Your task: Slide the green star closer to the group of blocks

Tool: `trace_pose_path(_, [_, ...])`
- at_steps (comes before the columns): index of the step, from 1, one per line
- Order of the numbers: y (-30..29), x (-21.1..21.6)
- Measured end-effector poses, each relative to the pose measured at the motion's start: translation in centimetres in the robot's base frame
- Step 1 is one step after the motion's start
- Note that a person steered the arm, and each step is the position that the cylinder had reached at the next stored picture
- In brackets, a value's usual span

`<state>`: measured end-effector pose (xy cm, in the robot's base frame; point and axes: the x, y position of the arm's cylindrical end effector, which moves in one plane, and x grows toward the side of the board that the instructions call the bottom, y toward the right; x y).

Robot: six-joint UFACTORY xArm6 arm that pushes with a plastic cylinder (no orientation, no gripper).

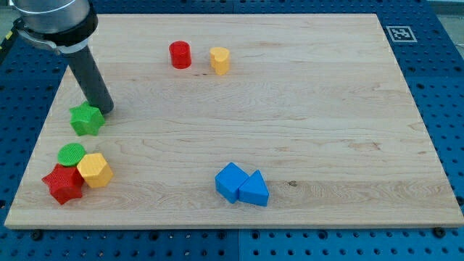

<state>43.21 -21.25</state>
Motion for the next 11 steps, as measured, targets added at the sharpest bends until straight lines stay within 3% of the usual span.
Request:
trace_pose_path(1, [-1.9, -2.8])
trace_pose_path(3, [-6.5, -1.8])
trace_pose_path(5, [-3.8, 1.4])
trace_pose_path(7, [0.2, 2.1])
trace_pose_path(10, [0.3, 5.2])
trace_pose_path(11, [0.3, -1.0])
